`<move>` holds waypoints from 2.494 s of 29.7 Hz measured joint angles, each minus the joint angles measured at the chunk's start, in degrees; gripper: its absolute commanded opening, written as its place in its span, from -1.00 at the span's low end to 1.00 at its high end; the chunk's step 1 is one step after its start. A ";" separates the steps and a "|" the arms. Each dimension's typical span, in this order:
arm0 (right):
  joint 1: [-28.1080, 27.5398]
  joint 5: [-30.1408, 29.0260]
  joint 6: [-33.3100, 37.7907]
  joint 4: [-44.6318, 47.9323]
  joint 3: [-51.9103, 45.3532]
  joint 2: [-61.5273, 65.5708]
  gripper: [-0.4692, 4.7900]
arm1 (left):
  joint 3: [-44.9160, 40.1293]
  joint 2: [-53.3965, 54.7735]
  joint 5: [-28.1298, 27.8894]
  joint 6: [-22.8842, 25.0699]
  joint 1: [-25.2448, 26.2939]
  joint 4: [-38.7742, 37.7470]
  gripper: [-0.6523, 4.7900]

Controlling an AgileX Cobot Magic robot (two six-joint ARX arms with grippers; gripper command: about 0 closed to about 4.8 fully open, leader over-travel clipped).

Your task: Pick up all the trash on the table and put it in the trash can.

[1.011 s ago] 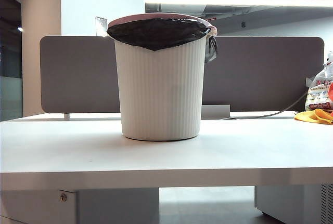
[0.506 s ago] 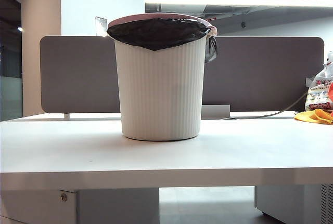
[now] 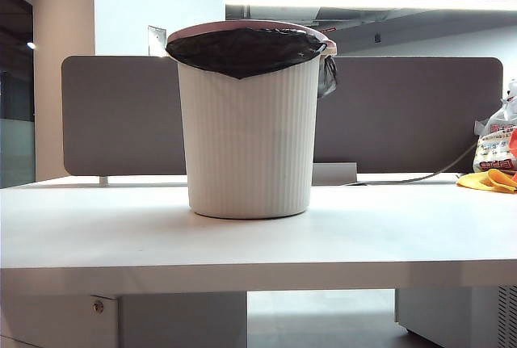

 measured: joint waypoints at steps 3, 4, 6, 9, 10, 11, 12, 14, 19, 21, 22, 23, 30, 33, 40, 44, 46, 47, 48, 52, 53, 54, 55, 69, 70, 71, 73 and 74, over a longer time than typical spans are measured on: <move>0.04 5.57 -7.65 -10.69 -0.09 0.04 0.61 | -0.04 1.77 -1.33 0.00 -0.11 -2.58 1.00; 0.11 6.80 -8.09 -11.61 -0.11 0.04 0.61 | -0.04 1.99 -1.88 -0.20 -0.24 -3.23 1.00; 0.11 9.05 -8.83 -11.87 -0.09 0.02 0.61 | -0.07 2.21 -2.36 -0.17 -0.26 -3.72 1.00; 0.11 13.14 -12.17 -13.35 -0.04 0.02 0.61 | 0.48 2.19 -2.34 -2.60 -0.26 -3.87 1.00; 0.11 13.22 -12.66 -14.01 -0.07 0.04 0.61 | 1.16 2.05 -1.55 -4.26 -0.26 -4.11 1.00; 0.11 13.20 -12.94 -14.25 -0.07 0.02 0.58 | 1.79 1.62 -0.59 -5.29 -0.24 -4.39 1.00; 0.11 13.18 -13.07 -14.23 -0.04 -0.04 0.48 | 2.69 0.72 0.48 -5.81 -0.26 -4.83 1.00; 0.09 13.18 -13.07 -14.16 0.02 -0.20 -0.20 | 4.17 -0.96 1.49 -6.14 -0.26 -4.74 0.80; 0.02 13.20 -13.22 -13.66 0.13 -1.79 -0.83 | 5.75 -7.26 2.47 -6.29 -0.28 -3.30 -0.79; 0.02 13.16 -13.46 -13.75 0.15 -3.08 -0.83 | 5.81 -9.35 2.51 -6.38 -0.28 -3.34 -0.78; 0.02 13.18 -13.42 -13.84 0.15 -3.69 -0.83 | 5.81 -10.10 2.56 -6.38 -0.26 -3.39 -0.78; 0.02 13.16 -13.42 -13.79 0.15 -4.39 -0.83 | 5.79 -10.99 2.56 -6.38 -0.26 -3.76 -0.78; 0.02 19.04 -14.64 -19.78 0.37 -10.99 -0.83 | 5.64 -18.45 -0.76 -3.13 -0.35 -18.51 -0.78; 0.02 22.67 -17.09 -23.52 0.35 -16.00 -0.83 | 5.60 -23.78 -7.63 3.54 -1.05 -29.57 -0.78; 0.09 30.45 -19.71 -26.67 -10.03 -33.18 -0.83 | 0.92 -40.44 -15.26 8.81 -3.96 -41.94 -0.78; 0.13 31.23 -20.50 -27.12 -23.96 -45.62 -0.83 | -8.13 -51.47 -15.69 6.14 -4.02 -41.79 -0.78; 0.17 32.02 -19.80 -25.40 -31.28 -51.39 -0.83 | -14.12 -57.77 -16.96 5.05 -4.00 -40.89 -0.78; 0.13 32.59 -18.80 -24.11 -35.93 -54.86 -0.83 | -16.81 -60.52 -17.64 4.83 -4.00 -40.92 -0.78; 0.02 32.89 -17.18 -22.95 -40.52 -58.25 -0.83 | -20.90 -64.54 -18.14 4.72 -3.98 -40.39 -0.78; 0.07 32.81 -6.84 -13.66 -63.36 -74.27 -0.83 | -38.42 -78.60 -19.61 3.52 -4.00 -35.80 -0.78; 0.07 32.79 -6.21 -12.57 -67.76 -76.81 -0.83 | -42.05 -80.17 -20.17 2.43 -4.00 -35.43 -0.78; 0.07 32.65 -5.60 -10.34 -74.62 -80.15 -0.83 | -48.48 -81.81 -20.61 -0.22 -4.00 -34.53 -0.78; 0.09 32.41 -4.85 -8.33 -78.75 -81.83 -0.83 | -51.95 -82.40 -20.59 -1.75 -3.98 -33.20 -0.78; 0.11 36.50 -0.42 19.74 -115.38 -88.85 -0.83 | -90.64 -83.67 -20.70 -12.79 -4.00 -0.42 -0.78; 0.11 36.74 -0.42 19.67 -116.72 -88.87 -0.83 | -91.19 -83.67 -22.32 -12.81 -4.00 0.46 -0.78; 0.11 36.79 -0.42 19.65 -117.79 -88.87 -0.83 | -91.41 -83.67 -23.41 -12.81 -4.00 0.98 -0.78; 0.11 37.13 -0.35 19.69 -119.97 -88.87 -0.83 | -92.21 -83.69 -24.48 -12.07 -3.98 1.92 -0.78; 0.11 37.44 -0.24 19.63 -120.96 -88.87 -0.83 | -93.02 -83.69 -24.04 -10.95 -4.00 2.01 -0.78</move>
